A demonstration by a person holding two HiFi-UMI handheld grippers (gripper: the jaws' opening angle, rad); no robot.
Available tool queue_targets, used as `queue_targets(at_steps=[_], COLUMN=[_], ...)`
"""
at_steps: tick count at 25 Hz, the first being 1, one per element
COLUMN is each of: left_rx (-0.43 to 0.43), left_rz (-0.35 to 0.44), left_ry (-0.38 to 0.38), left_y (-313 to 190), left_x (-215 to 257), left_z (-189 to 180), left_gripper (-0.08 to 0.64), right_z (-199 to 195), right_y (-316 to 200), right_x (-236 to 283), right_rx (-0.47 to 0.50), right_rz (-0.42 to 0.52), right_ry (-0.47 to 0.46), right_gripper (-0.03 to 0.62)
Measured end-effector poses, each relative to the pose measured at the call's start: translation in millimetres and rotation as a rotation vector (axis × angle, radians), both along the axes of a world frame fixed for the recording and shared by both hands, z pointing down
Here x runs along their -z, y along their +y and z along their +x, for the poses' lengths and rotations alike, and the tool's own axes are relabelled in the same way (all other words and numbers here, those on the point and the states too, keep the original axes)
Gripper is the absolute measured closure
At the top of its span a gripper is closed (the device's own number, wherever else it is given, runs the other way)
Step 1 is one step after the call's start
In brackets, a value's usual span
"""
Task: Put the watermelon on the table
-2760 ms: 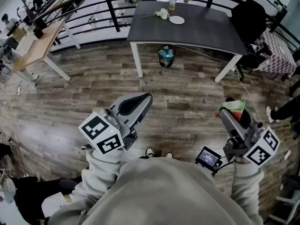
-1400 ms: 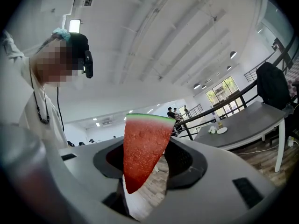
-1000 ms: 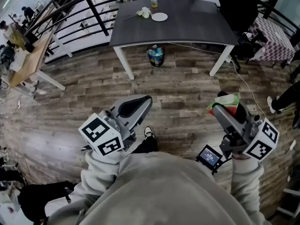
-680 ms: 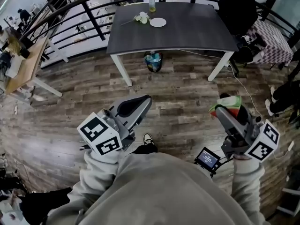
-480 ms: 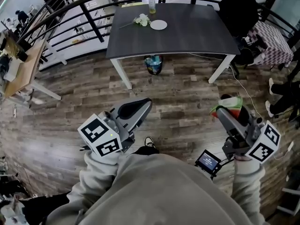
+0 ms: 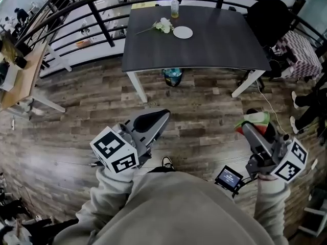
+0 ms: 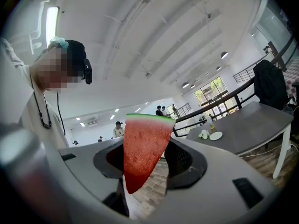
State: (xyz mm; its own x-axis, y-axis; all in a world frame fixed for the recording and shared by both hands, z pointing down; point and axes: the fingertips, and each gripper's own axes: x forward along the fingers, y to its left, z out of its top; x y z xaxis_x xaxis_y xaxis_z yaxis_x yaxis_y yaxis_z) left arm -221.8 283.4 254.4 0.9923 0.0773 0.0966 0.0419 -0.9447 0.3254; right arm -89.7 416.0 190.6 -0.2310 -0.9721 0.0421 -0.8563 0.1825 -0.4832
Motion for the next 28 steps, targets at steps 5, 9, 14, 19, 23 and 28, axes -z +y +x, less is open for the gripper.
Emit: queue_targets(at_steps=[5,9,14,19,23,28], left_rx=[0.001,-0.005,0.05,0.122,0.157,0.167], left_rz=[-0.009,0.011,-0.018,0.009,0.01,0.015], left_ry=[0.009,0.044,0.025,0.019,0.019,0.031], left_y=[-35.9,-42.4,-66.3,-98.1,-124.2,-137.9], left_x=[-4.1,1.9,-5.7,3.6,7.3,12.9], left_z=[-2.4,1.2,4.6,10.6,28.2,69.9], left_gripper=[0.554,0.554,0.554,0.554,0.554,0.554], right_z=[-10.5,-9.6,-5.7,12.3,32.7,68.2], right_y=[-47.0,-70.8,-99.5,-143.0,-173.2,-194.3], right_x=[2.1,-0.9,-5.5,-3.6,-0.3,-0.6], right_rx=[0.024,0.049,0.102,0.173,0.21,0.241], right_rz=[-0.012,-0.019,-0.016,0.013,0.025,0.028], right_ry=[0.014,0.006,-0.006,-0.022,-0.023,-0.028], right_gripper=[0.379,0.379,0.379,0.379,0.379,0.379])
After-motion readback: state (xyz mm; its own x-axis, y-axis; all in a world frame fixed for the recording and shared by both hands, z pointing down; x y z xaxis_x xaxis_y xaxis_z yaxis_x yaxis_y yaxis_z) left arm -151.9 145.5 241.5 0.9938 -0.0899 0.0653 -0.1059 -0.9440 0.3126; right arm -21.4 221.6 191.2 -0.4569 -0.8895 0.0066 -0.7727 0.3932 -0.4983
